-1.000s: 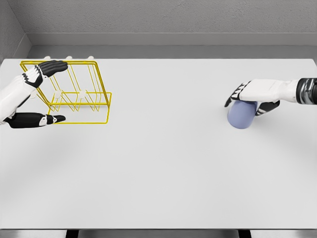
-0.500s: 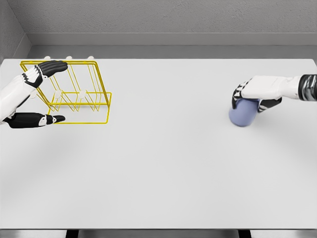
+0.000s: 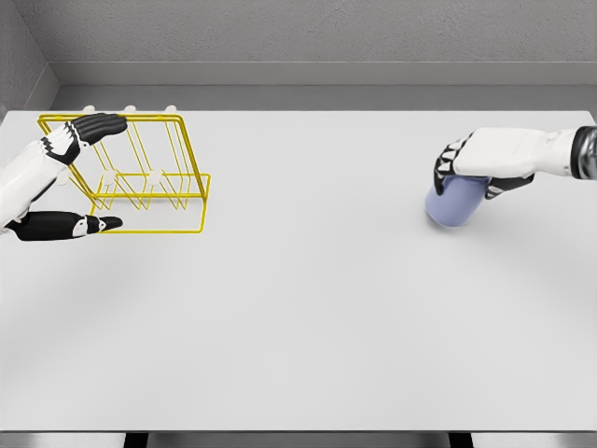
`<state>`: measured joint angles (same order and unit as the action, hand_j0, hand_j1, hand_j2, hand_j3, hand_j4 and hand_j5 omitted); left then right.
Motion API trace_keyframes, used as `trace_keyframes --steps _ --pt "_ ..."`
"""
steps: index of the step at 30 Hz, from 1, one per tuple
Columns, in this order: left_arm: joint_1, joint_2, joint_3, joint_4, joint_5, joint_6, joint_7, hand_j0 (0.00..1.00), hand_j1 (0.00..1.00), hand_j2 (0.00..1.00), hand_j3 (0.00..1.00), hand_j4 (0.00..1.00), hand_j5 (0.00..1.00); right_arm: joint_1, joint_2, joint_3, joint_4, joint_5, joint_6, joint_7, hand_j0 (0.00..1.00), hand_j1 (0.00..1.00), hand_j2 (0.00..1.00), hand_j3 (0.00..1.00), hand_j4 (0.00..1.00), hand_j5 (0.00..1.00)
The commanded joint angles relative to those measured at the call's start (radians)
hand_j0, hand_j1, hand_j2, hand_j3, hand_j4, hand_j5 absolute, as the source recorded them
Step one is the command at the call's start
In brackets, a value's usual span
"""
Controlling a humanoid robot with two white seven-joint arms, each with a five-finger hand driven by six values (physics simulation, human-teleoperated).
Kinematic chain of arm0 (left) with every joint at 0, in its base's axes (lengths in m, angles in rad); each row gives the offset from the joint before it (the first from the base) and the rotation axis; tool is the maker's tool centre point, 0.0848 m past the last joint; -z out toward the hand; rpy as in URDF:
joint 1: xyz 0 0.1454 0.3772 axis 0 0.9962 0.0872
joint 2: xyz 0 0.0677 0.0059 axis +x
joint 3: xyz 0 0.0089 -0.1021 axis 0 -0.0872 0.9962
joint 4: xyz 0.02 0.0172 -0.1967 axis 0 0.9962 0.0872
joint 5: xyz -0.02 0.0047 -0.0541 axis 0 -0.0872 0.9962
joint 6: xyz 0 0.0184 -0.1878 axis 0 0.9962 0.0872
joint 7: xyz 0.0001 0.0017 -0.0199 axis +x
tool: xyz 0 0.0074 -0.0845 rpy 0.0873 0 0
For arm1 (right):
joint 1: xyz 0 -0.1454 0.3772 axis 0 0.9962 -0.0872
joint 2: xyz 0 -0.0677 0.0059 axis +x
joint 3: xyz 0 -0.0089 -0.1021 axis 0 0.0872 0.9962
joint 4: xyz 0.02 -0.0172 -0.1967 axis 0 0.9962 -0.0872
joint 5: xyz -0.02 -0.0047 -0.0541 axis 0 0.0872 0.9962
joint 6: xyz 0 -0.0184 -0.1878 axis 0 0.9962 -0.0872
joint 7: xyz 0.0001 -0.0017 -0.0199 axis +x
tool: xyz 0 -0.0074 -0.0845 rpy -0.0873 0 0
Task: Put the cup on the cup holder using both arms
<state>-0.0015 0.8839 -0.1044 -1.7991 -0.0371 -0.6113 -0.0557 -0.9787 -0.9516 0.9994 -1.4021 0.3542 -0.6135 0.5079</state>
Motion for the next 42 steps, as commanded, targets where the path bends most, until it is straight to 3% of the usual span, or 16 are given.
trace_keyframes --steps 1,9,16,36,37,39,42 --pt "0.000 0.001 0.000 0.000 0.006 0.000 0.001 1.00 1.00 1.00 1.00 1.00 1.00 0.000 -0.026 -0.004 -0.060 -0.004 0.003 0.001 0.47 0.47 0.47 0.47 0.47 0.47" --pt "-0.002 0.003 0.000 0.000 0.019 0.000 0.001 1.00 1.00 1.00 1.00 1.00 1.00 -0.005 -0.065 -0.013 -0.248 -0.004 0.003 0.032 0.46 0.46 0.46 0.46 0.46 0.46" --pt "-0.002 0.003 0.000 0.000 0.022 0.000 0.001 1.00 1.00 1.00 1.00 1.00 1.00 -0.014 -0.055 -0.025 -0.336 -0.004 0.003 0.034 0.46 0.46 0.46 0.46 0.46 0.46" --pt "0.003 0.000 -0.006 0.000 0.033 0.000 0.002 1.00 1.00 1.00 1.00 1.00 1.00 -0.012 0.162 0.005 -0.365 0.032 0.003 0.046 0.43 0.43 0.43 0.43 0.43 0.43" --pt "0.037 -0.009 -0.015 0.000 0.039 0.000 0.002 1.00 1.00 1.00 1.00 1.00 1.00 -0.014 0.171 0.005 -0.365 0.037 0.003 0.047 0.43 0.43 0.43 0.43 0.43 0.43" --pt "0.049 -0.005 -0.040 -0.002 0.146 0.000 0.002 1.00 1.00 1.00 1.00 1.00 1.00 -0.014 0.183 0.016 -0.365 0.042 0.003 0.047 0.43 0.43 0.43 0.43 0.43 0.43" --pt "0.046 0.006 -0.049 -0.002 0.244 0.000 0.002 1.00 1.00 1.00 1.00 1.00 1.00 -0.014 0.194 0.034 -0.365 0.040 0.003 0.047 0.43 0.43 0.43 0.43 0.43 0.43"
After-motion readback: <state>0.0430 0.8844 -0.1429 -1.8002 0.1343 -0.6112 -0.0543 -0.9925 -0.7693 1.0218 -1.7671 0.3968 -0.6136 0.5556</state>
